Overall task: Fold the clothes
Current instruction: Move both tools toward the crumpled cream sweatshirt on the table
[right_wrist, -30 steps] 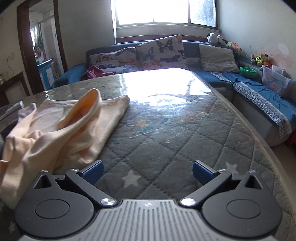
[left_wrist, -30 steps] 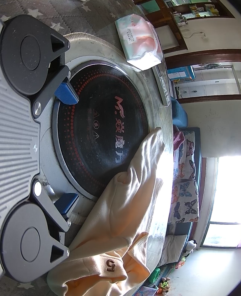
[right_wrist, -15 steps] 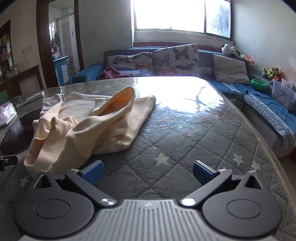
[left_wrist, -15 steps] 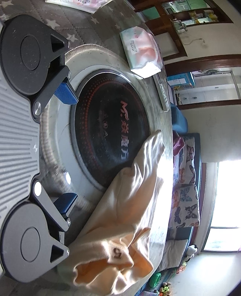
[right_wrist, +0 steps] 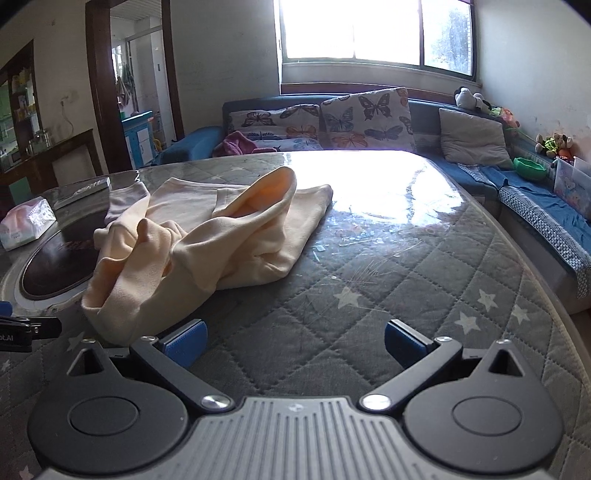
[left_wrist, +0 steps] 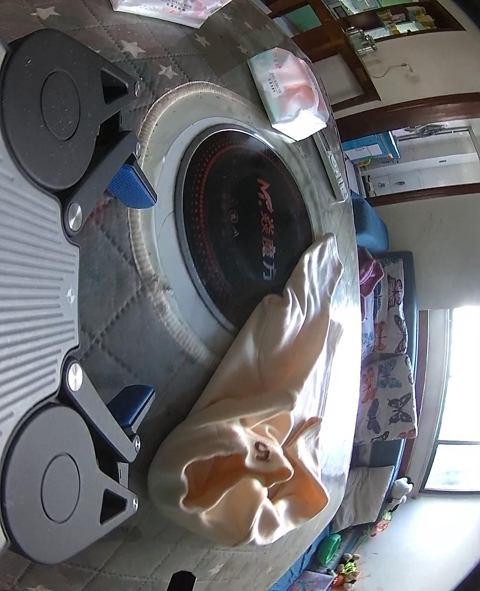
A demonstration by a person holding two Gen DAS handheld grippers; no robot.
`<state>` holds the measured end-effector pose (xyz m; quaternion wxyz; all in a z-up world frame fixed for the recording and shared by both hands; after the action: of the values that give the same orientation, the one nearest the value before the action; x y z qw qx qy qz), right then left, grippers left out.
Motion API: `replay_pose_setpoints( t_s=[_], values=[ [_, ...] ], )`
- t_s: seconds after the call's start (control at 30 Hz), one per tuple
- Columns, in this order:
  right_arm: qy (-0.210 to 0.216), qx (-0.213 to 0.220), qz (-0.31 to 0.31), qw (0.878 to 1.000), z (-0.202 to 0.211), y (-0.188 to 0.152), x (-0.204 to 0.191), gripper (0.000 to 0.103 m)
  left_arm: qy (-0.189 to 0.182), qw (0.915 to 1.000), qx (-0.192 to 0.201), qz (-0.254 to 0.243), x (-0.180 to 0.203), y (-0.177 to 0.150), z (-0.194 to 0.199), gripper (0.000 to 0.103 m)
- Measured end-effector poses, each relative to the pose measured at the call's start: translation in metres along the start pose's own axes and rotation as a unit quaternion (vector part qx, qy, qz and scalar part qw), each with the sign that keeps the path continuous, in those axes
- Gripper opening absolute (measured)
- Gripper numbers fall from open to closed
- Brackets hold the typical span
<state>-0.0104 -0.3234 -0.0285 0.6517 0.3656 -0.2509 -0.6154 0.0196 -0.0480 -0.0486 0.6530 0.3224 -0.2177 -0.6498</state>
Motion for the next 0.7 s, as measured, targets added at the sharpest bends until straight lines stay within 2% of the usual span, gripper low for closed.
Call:
replay_pose_setpoints(
  t_s=[0.7],
  values=[
    [0.018,0.001,0.011,1.0,0.009,0.002,-0.019,0.103,-0.018,0.9995,-0.01,-0.023,0.025,-0.003,0.018,0.103]
  ],
)
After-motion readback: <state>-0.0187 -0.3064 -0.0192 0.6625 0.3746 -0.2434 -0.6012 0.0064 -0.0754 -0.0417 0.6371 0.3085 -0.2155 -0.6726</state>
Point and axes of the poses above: each gripper's, at about its wrist camera, not at the fingertips, and z roughly against the way its jaws point, x to its right, y to its top, the point moved 10 cm from there along -z, roughly the way its jaws point, and after that the axes turned 6 degrees about y, right-handed, at the moved point
